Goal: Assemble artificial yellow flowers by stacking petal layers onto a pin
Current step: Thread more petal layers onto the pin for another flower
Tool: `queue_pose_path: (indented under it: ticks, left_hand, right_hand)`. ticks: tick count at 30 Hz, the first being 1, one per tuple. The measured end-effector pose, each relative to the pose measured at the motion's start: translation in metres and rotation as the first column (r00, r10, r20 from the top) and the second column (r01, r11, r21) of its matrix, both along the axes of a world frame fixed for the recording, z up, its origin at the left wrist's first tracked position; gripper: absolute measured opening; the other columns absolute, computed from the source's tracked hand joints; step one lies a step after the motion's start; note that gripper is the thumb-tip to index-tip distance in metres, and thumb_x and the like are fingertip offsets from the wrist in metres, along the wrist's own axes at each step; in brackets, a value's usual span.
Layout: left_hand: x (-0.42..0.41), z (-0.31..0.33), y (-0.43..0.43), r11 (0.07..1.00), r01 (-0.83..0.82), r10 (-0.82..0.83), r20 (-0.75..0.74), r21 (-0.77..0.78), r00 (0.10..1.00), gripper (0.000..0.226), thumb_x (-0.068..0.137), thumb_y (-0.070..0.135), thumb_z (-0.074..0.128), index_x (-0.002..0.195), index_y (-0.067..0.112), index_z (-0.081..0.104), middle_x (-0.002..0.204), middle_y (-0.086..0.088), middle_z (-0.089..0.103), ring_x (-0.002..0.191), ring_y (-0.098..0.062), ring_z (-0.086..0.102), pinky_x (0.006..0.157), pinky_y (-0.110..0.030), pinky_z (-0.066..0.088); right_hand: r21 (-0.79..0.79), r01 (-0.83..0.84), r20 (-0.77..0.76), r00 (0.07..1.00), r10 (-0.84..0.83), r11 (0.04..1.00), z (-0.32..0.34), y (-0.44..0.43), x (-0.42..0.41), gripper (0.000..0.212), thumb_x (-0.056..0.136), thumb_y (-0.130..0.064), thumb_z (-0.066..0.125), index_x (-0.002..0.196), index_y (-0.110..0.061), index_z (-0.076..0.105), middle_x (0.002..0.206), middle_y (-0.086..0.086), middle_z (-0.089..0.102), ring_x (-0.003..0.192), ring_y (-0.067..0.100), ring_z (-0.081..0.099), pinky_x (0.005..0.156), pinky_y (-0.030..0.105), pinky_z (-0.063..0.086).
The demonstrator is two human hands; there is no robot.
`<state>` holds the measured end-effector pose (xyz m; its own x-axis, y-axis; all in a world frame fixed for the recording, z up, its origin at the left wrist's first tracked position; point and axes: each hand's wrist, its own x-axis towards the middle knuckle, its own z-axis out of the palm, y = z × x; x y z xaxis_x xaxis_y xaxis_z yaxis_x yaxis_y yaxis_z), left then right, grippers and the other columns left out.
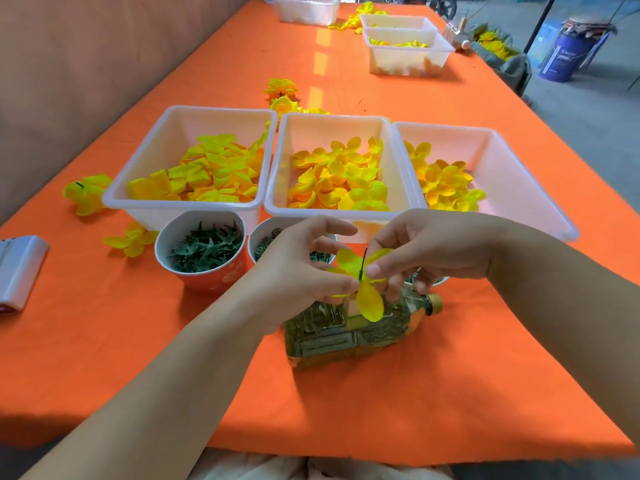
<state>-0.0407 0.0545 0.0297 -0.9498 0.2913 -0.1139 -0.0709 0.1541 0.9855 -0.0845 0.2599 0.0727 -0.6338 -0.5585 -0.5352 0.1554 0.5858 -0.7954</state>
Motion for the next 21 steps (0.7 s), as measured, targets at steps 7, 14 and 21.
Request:
queue_pose_path:
  ticks: [7,14,21]
  left_hand:
    - [0.0,-0.006,0.005,0.995,-0.1,0.1,-0.091,0.008,0.991,0.06,0.055,0.015,0.086,0.109,0.037,0.069,0.111,0.003,0.071,0.087,-0.037,0.069,0.081,-0.05,0.06]
    - [0.0,-0.009,-0.006,0.996,0.064,-0.062,-0.043,0.062,0.997,0.084,0.053,0.009,0.091,0.127,0.034,0.059,0.122,-0.01,0.063,0.088,-0.033,0.075,0.075,-0.041,0.062]
    - [-0.003,-0.012,-0.016,0.958,0.254,-0.25,-0.048,0.132,0.967,0.086,0.062,0.001,0.088,0.135,0.032,0.053,0.12,-0.003,0.066,0.101,-0.031,0.072,0.08,-0.045,0.06]
  right_hand:
    - [-0.154,0.112,0.071,0.992,-0.103,0.982,-0.011,-0.001,0.007,0.013,0.085,-0.009,0.072,0.075,-0.015,0.068,0.068,0.004,0.059,0.06,0.011,0.056,0.049,0.02,0.037]
    - [-0.211,0.169,0.127,0.981,-0.144,0.963,-0.004,-0.006,0.01,0.004,0.076,-0.014,0.073,0.079,-0.015,0.07,0.065,-0.003,0.066,0.054,0.005,0.06,0.045,0.019,0.04]
    - [-0.298,0.165,0.145,0.981,-0.126,0.94,0.004,-0.003,0.007,0.021,0.071,-0.013,0.072,0.091,-0.007,0.07,0.064,0.002,0.066,0.048,0.008,0.059,0.045,0.019,0.046]
